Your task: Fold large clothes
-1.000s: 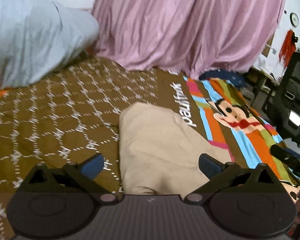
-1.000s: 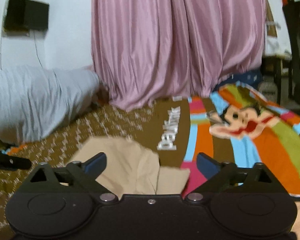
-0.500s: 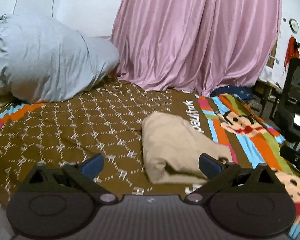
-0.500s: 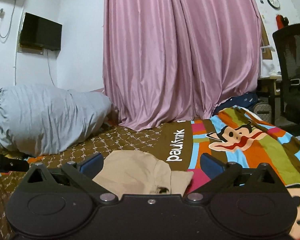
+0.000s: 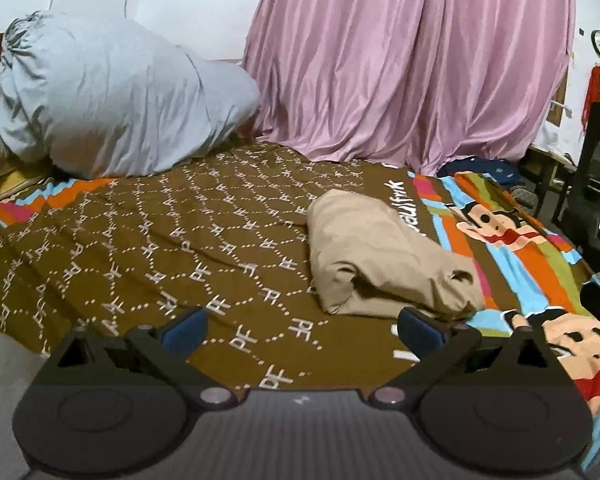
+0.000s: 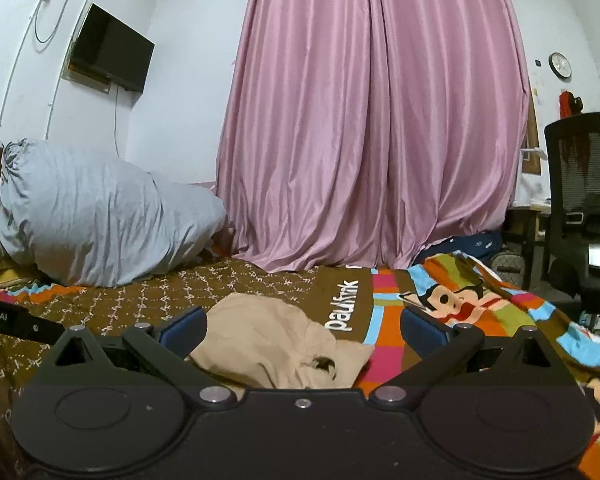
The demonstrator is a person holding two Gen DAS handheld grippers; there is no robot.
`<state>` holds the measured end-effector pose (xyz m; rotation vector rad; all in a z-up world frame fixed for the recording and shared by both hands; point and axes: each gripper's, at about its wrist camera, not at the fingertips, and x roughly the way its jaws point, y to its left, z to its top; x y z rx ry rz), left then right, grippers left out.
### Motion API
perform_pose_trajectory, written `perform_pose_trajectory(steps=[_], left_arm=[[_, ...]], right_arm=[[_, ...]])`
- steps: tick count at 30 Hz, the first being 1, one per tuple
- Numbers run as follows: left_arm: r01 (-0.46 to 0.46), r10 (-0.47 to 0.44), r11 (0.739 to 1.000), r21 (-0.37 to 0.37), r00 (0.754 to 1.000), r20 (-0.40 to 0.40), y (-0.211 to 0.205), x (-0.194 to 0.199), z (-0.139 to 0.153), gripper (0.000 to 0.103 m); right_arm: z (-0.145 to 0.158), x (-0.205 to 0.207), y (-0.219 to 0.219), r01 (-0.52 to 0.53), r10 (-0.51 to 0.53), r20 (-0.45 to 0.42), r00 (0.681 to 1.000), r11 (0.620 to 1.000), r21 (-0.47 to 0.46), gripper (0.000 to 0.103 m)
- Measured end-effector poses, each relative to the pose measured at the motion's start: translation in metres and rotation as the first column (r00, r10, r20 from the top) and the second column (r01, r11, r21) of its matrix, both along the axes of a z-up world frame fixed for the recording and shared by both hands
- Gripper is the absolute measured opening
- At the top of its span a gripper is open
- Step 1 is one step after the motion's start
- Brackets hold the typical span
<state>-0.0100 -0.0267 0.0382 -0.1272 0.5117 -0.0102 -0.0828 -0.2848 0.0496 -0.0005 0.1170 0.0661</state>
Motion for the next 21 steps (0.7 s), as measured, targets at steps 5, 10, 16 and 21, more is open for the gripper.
perform_pose_trajectory(steps=[5,10,16,21], left_arm=[[-0.019,0.020,0.999,0.032,0.999,-0.025,-0.001,0.004,-0.023,0.102],[-0.001,0.002,0.999,0.045,1.000,-0.023,-0.006,0.011,-0.035,0.102],[0.023,-0.024,0.998,0.062,1.000,0.011,-0.012,0.010,-0.036,0.102],[0.021,-0.021,0.997,0.068,1.000,0.002,-0.013,0.011,-0.038,0.103]], right_arm=[[-0.020,0.009,-0.004,-0.005,0.006,-0.067,0.998,1.000,0.014,0.102],[-0.035,0.026,-0.011,0.023,-0.015,-0.135,0.991,0.998,0.053,0.102],[-0.045,0.037,-0.005,-0.006,0.012,-0.184,0.983,1.000,0.029,0.102],[-0.045,0.038,-0.002,-0.047,0.051,-0.187,0.981,0.999,0.024,0.102]])
